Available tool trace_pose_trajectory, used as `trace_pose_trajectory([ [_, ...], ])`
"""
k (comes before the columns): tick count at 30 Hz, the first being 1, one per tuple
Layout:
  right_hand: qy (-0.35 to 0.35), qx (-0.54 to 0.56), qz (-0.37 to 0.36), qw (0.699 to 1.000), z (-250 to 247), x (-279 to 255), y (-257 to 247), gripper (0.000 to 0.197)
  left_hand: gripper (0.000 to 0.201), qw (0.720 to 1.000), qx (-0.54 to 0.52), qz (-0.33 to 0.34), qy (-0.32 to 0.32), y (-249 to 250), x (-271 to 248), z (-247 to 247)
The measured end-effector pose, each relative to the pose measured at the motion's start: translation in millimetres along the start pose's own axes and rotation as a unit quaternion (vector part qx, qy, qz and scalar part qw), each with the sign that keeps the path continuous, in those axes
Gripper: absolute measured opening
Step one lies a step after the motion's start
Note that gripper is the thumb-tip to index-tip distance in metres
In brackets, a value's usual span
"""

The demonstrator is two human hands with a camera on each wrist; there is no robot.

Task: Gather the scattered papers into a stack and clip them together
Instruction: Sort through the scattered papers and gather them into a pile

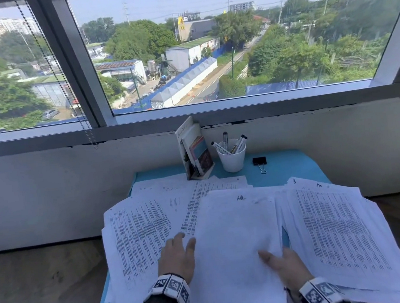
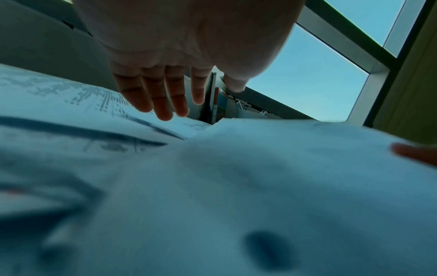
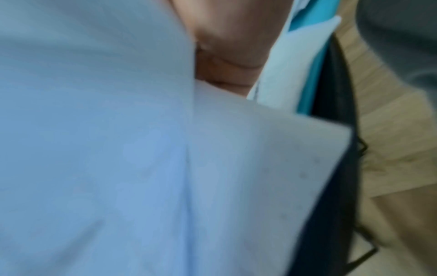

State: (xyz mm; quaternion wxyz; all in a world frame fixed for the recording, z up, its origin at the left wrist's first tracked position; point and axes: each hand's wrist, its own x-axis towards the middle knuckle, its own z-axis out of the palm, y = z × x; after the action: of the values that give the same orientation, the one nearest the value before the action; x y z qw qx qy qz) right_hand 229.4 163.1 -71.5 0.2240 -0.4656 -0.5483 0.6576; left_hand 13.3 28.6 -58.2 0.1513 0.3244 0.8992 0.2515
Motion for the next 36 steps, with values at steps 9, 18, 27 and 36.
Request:
trace_pose_trajectory([
  [9, 0.252, -0.206, -0.055, 0.944, -151, 21, -93, 0.031, 0.050, 0.987, 0.154, 0.030, -0.037, -2, 10, -7],
  [18, 0.201, -0.397, 0.080, 0.892, -222, 34, -45, 0.043, 0.060, 0.978, 0.197, 0.001, -0.064, -8, 8, -1],
  [27, 0.266, -0.430, 0.100, 0.857, -205, 28, -30, 0.073, 0.080, 0.972, 0.219, -0.051, -0.060, 1, 9, 2],
  [36, 0.278, -0.499, -0.062, 0.819, -144, 8, -81, 0.043, 0.098, 0.982, 0.144, -0.120, -0.040, 5, 17, 2],
])
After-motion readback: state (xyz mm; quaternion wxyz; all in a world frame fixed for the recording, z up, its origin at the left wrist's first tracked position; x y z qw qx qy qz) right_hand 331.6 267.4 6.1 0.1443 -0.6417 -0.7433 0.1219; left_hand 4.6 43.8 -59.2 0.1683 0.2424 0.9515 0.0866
